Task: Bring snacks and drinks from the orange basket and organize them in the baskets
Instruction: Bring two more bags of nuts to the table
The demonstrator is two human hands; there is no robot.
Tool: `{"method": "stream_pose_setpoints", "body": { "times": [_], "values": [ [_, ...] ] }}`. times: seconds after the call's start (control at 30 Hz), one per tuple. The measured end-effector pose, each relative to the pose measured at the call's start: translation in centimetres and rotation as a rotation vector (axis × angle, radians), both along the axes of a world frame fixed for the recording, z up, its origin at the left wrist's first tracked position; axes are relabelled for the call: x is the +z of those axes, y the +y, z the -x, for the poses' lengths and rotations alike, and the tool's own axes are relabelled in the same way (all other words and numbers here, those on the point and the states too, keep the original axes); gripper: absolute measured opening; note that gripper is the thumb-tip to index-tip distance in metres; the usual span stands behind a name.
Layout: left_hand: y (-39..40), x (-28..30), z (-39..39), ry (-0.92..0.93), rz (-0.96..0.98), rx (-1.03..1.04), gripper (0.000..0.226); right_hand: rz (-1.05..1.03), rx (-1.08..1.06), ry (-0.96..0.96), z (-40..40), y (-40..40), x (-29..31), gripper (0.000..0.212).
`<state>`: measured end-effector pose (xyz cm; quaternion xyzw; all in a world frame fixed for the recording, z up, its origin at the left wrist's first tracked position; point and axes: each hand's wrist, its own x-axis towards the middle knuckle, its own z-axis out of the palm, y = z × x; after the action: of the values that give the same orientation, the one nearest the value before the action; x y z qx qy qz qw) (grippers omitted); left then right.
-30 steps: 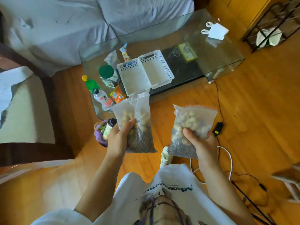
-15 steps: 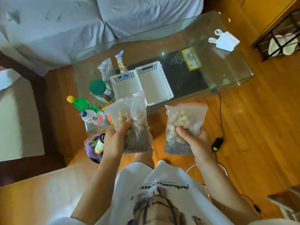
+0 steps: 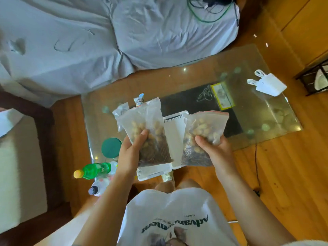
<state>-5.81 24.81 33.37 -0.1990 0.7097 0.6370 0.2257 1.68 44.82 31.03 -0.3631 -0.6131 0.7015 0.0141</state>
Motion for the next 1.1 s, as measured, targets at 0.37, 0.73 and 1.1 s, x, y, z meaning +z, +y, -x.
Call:
{"method": "stream_pose_setpoints", "body": {
  "times": [0.37,0.73,1.1],
  "values": [
    [5.7,-11.3,14.5,-0.117,0.020,-0.041,0.034,-0.005,0.019,-0.064,17.7,6.1,-10.2,0.019],
    [10.5,-28.1,25.4,-0.156,0.152,-0.066,0.034,-0.086,0.169,-0.161,28.3,9.6,-26.4,0.028],
    [11.3,-34.5,23.8,-0.386,0.261,-0.126,0.053,-0.131,0.309,-0.357,28.3,9.7,-33.2,0.033]
  ]
}}
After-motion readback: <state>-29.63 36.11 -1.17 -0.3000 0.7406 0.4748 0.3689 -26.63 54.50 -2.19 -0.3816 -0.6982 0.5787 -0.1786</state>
